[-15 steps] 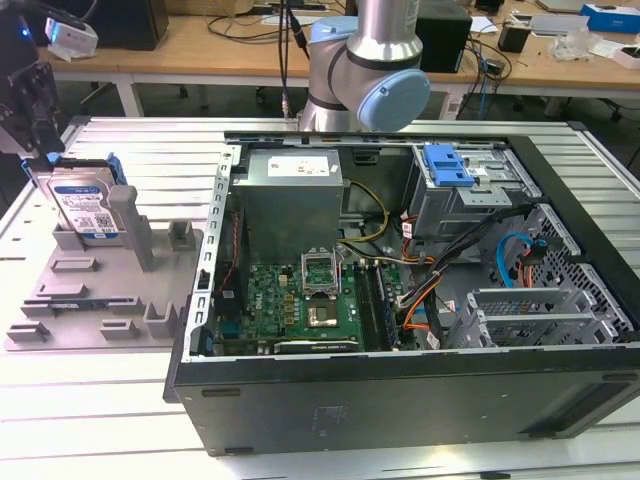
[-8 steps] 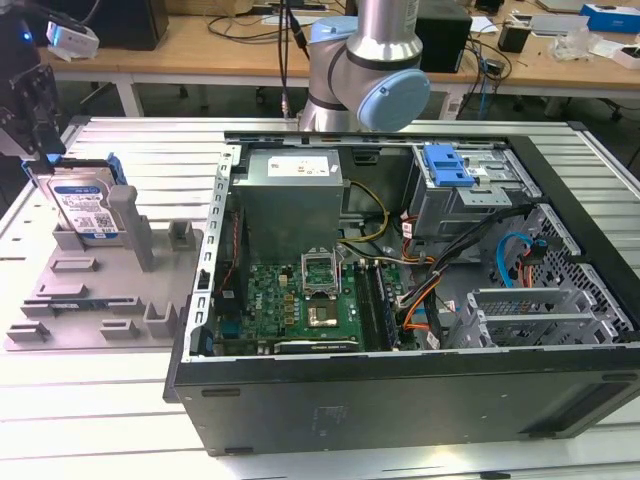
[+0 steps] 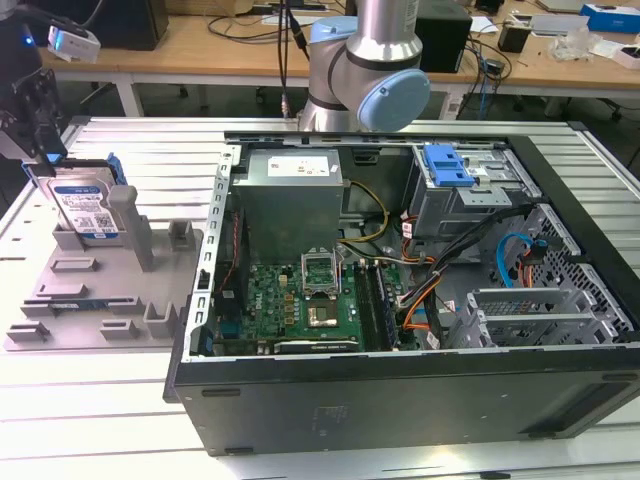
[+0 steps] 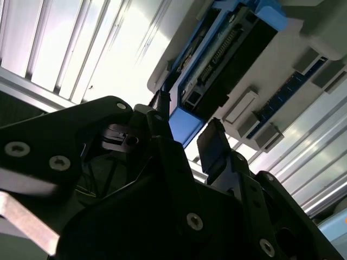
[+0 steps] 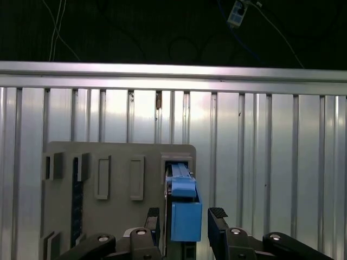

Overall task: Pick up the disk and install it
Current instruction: 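Pick up the disk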

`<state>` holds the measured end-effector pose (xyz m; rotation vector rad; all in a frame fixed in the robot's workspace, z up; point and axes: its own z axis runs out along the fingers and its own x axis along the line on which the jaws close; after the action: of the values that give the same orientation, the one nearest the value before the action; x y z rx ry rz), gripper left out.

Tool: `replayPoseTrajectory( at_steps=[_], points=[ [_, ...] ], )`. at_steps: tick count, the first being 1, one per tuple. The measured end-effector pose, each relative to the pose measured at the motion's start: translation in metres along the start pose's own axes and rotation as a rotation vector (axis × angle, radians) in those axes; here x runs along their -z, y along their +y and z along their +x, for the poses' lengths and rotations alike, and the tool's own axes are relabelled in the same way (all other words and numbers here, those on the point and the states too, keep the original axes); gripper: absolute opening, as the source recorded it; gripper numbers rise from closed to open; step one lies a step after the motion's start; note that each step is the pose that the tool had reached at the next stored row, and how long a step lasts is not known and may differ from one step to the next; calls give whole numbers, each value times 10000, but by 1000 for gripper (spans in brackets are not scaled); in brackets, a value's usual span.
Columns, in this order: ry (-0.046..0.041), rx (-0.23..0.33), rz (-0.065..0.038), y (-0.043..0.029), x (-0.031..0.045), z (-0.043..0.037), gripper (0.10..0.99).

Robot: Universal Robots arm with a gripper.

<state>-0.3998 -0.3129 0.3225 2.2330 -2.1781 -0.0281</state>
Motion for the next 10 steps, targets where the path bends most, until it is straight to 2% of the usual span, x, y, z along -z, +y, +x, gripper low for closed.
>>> replayPoseTrajectory(
  at_steps=[10],
  points=[
    [-4, 0, 2, -3, -86, 0, 482]
  ],
)
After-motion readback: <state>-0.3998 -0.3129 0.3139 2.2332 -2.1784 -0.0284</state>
